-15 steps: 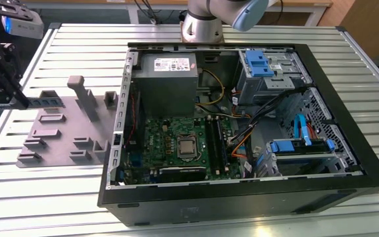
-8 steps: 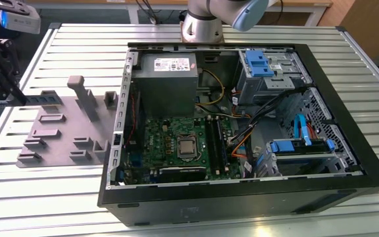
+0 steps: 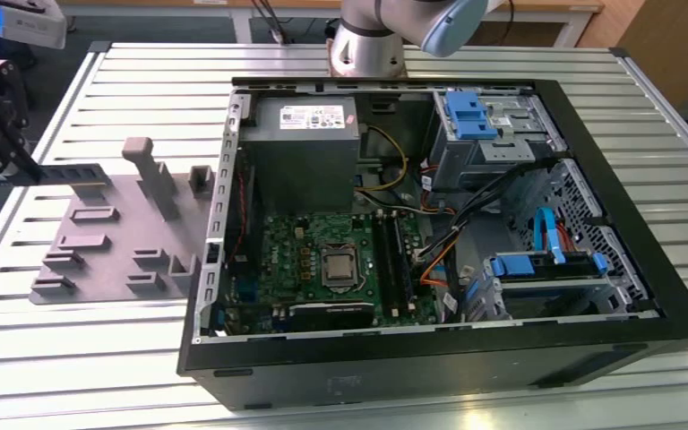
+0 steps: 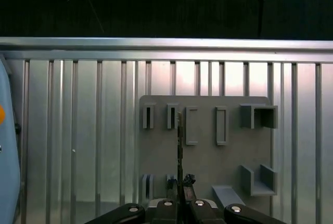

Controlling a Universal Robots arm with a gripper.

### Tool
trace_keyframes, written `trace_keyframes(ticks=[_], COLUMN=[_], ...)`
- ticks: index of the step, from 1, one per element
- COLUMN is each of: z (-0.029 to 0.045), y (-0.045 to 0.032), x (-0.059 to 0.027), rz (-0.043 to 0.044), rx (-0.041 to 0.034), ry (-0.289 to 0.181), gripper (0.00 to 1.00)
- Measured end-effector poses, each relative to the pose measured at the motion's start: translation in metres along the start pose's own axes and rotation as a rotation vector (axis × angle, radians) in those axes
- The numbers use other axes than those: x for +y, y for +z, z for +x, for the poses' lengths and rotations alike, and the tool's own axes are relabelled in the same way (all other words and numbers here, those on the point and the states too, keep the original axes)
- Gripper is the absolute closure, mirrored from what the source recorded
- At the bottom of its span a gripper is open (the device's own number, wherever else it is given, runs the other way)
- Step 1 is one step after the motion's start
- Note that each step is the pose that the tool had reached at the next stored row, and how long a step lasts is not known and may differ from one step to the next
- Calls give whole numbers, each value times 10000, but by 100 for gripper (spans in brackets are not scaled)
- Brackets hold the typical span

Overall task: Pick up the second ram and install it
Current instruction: 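Pick up the second ram and move it above second insertion slot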

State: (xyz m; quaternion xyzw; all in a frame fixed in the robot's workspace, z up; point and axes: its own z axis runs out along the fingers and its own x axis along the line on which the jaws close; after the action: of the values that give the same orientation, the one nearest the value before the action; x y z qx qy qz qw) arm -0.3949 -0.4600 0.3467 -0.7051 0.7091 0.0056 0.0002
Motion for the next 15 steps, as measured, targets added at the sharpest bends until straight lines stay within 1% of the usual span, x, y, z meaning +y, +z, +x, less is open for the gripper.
trace_keyframes(ticks=[9, 15], z=[-1, -2], y=[-138, -268], x=[1, 2], rz=[0, 0], rx=[0, 0], ry=[0, 0], gripper=[86, 86])
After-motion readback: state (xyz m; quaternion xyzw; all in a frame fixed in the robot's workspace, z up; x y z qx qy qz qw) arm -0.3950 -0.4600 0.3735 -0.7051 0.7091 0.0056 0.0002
